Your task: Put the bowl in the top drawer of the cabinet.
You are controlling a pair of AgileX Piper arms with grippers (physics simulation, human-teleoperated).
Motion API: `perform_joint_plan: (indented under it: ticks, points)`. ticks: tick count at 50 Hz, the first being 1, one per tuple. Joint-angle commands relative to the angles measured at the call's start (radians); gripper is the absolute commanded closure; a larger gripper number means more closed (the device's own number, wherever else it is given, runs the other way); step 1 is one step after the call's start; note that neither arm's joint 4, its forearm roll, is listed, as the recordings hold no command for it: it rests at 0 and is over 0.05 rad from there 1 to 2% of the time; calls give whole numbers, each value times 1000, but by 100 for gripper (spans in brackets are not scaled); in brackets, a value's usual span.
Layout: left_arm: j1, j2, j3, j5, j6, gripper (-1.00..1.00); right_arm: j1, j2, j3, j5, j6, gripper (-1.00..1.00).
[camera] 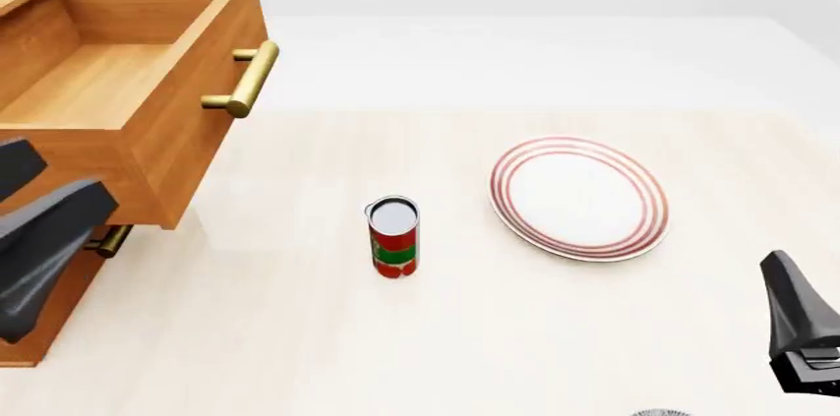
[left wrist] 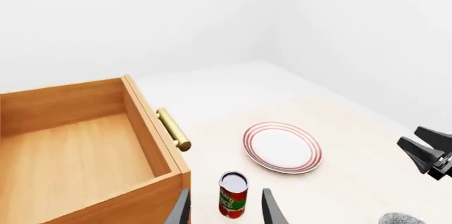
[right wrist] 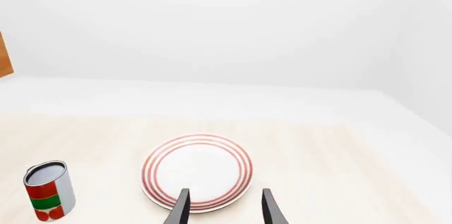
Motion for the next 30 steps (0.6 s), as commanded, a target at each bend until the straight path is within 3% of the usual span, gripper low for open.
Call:
perform_joint_plan:
  ticks: [1, 30]
  points:
    - [-73, 83, -33, -5, -43, -100, 0, 0, 0, 0, 0, -100]
    - [-201, 254, -42, -63, -174, -100, 0, 0, 0, 0, 0, -100]
